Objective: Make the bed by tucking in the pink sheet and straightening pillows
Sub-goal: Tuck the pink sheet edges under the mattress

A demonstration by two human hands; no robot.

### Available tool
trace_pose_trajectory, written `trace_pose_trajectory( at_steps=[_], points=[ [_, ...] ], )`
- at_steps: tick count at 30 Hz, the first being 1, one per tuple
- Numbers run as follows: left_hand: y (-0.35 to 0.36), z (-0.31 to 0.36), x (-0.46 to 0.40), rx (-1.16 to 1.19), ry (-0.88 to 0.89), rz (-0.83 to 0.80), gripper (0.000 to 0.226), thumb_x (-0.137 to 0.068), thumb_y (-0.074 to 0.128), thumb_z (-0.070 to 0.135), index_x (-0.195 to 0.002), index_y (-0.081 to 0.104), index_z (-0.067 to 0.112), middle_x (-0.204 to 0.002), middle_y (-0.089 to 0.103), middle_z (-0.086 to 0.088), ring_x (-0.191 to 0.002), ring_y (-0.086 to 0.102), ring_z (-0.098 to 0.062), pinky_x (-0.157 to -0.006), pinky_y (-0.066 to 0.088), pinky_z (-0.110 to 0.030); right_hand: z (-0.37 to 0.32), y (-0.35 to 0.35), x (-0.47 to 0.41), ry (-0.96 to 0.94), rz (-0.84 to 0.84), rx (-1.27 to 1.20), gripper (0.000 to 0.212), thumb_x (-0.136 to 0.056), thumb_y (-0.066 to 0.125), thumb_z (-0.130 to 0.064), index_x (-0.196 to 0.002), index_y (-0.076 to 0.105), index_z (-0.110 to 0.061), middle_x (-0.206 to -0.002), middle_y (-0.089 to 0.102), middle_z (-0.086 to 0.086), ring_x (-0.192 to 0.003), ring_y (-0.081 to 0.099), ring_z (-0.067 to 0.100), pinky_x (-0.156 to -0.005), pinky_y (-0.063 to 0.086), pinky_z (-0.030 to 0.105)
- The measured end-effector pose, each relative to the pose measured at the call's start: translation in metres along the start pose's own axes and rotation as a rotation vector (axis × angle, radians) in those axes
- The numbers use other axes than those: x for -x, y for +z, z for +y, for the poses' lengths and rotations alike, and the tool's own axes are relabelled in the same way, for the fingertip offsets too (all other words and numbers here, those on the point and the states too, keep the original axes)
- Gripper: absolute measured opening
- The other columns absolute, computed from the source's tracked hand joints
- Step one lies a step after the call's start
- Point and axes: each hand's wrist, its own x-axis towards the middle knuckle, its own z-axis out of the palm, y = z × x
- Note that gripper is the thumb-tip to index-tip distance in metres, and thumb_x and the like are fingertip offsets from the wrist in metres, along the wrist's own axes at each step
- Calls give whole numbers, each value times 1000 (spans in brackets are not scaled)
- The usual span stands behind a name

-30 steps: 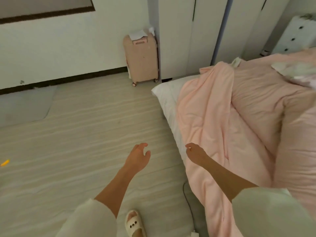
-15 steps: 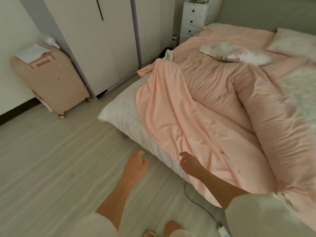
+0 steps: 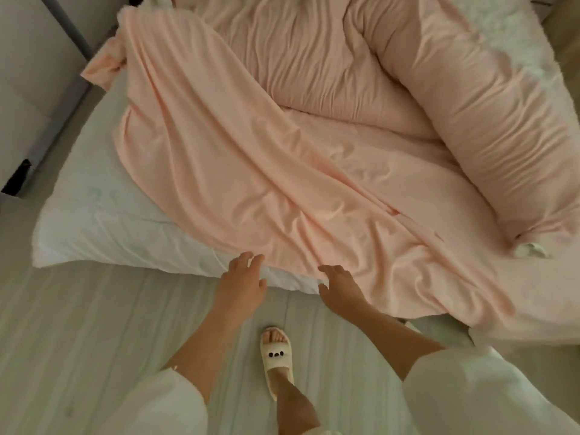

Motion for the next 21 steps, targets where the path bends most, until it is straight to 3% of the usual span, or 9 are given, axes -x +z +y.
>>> trace_pose_trajectory(
  at_steps=[5, 6, 8, 10, 12, 15, 17, 19, 21],
  points=[
    [36, -17, -73, -322, 217, -60, 80, -90, 55, 36, -150, 4, 28, -159, -6, -6, -145, -7, -31, -114, 12, -53, 5, 36, -52, 50, 160, 177, 63, -91, 52, -29, -145, 22, -22, -147, 25, 5, -138, 23, 25, -109, 34, 40],
    [44, -22, -87, -408, 259, -64, 88, -84, 63, 38, -150, 6, 29, -159, -4, -7, -145, -5, -34, -112, 11, -58, 9, 45, -61, 93, 190, 198, 69, -88, 56, -33, -145, 18, -23, -147, 22, 5, -139, 20, 25, -110, 32, 41],
    [52, -31, -111, -430, 289, -9, 95, -61, 82, 37, -143, 35, 27, -153, 28, -7, -140, 25, -38, -102, 27, -65, 14, 55, -79, 146, 239, 277, 77, -85, 60, -40, -145, 15, -24, -147, 19, 4, -139, 19, 25, -110, 30, 42],
    [61, -43, -133, -361, 379, 117, 71, -54, 86, 27, -120, 60, 24, -133, 55, -1, -125, 49, -34, -93, 40, -60, 15, 59, -92, 192, 281, 327, 72, -85, 60, -42, -142, 19, -23, -145, 23, 5, -134, 27, 27, -104, 35, 44],
    [61, -50, -146, -316, 517, 290, 34, -68, 71, 13, -101, 68, 19, -112, 68, 0, -112, 60, -29, -91, 45, -47, 11, 59, -99, 214, 333, 336, 56, -90, 54, -36, -138, 29, -20, -142, 30, 7, -128, 34, 29, -99, 40, 44],
    [50, -51, -144, -203, 632, 417, 32, -67, 52, -8, -90, 68, 8, -75, 68, -7, -76, 68, -27, -83, 50, -40, 2, 55, -94, 190, 413, 330, 29, -94, 44, -14, -123, 48, -15, -127, 48, 8, -117, 45, 29, -90, 40, 38],
    [35, -44, -127, -109, 600, 410, 24, -64, 65, -16, -78, 60, 3, -53, 57, -9, -47, 57, -29, -57, 52, -34, -4, 55, -80, 142, 446, 275, 27, -91, 44, -6, -115, 55, -14, -119, 54, 7, -113, 48, 28, -89, 39, 36],
    [26, -41, -111, -87, 542, 374, 15, -75, 64, -6, -74, 52, 3, -45, 52, -10, -36, 51, -30, -38, 32, -24, -11, 58, -65, 70, 478, 197, 31, -86, 44, -1, -113, 56, -11, -116, 57, 8, -112, 50, 30, -89, 37, 34],
    [20, -49, -92, -95, 544, 331, 17, -88, 47, 19, -77, 48, 7, -41, 52, -7, -31, 51, -30, -31, 31, -23, -20, 62, -42, 69, 452, 70, 31, -85, 41, 3, -112, 51, -7, -106, 61, 12, -101, 54, 32, -79, 34, 30]
  ],
)
